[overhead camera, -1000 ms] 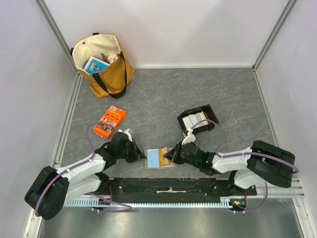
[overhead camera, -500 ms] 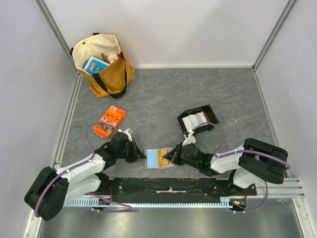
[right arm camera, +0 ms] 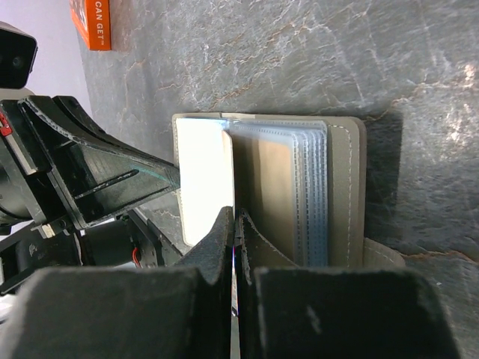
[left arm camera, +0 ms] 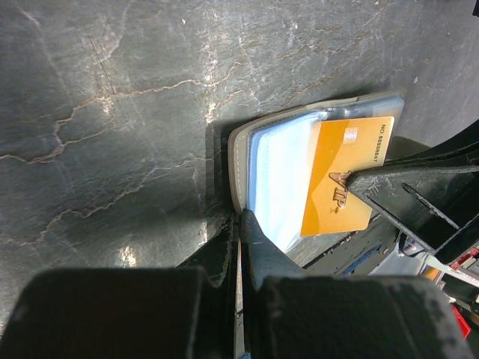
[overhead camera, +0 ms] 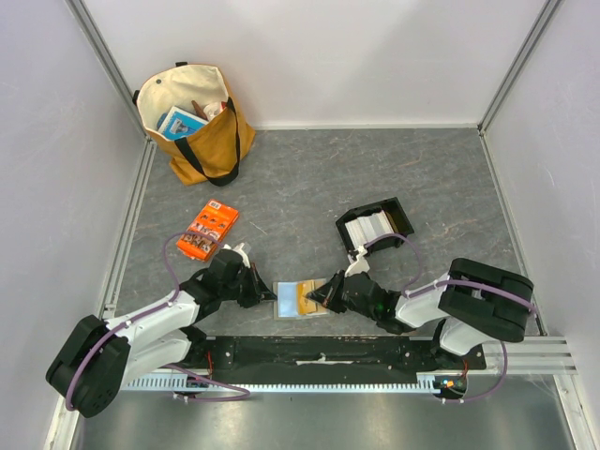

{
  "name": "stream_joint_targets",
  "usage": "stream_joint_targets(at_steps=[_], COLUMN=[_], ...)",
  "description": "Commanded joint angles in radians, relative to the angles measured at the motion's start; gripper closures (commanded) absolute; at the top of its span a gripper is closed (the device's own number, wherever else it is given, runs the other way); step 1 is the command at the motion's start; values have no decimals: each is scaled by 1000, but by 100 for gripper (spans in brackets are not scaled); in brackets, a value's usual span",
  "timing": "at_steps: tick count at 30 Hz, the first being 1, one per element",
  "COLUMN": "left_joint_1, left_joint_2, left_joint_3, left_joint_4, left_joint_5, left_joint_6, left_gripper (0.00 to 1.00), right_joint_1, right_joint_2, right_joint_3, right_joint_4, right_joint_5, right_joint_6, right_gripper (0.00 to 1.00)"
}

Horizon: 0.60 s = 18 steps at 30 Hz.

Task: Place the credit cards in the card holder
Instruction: Insert the credit card into the card holder.

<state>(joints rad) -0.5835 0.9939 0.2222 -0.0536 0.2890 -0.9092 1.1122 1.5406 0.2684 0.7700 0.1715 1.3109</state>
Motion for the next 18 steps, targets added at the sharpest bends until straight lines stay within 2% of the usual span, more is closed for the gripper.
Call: stream_joint_targets(at_steps=[1, 7, 12, 18], left_joint_1=[4, 4, 4, 4], left_joint_2=[-12, -15, -14, -18], left_joint_3=[-7, -9, -9, -11], left_joint_4=[17, 14, 14, 15], left_joint_5=[1, -2, -1, -1], left_joint_6=[-25, -23, -23, -23], left_gripper=[98, 98, 98, 98], right_joint_1=[1, 17, 31, 29], right_joint_2=[18, -56, -103, -53], right_joint_3=[-18, -60, -34, 2], right_joint_4=[48, -17, -116, -106], right_joint_5=[-12, 66, 109, 80], right_joint_6=[28, 99, 54, 18], right_gripper=[100, 100, 100, 100])
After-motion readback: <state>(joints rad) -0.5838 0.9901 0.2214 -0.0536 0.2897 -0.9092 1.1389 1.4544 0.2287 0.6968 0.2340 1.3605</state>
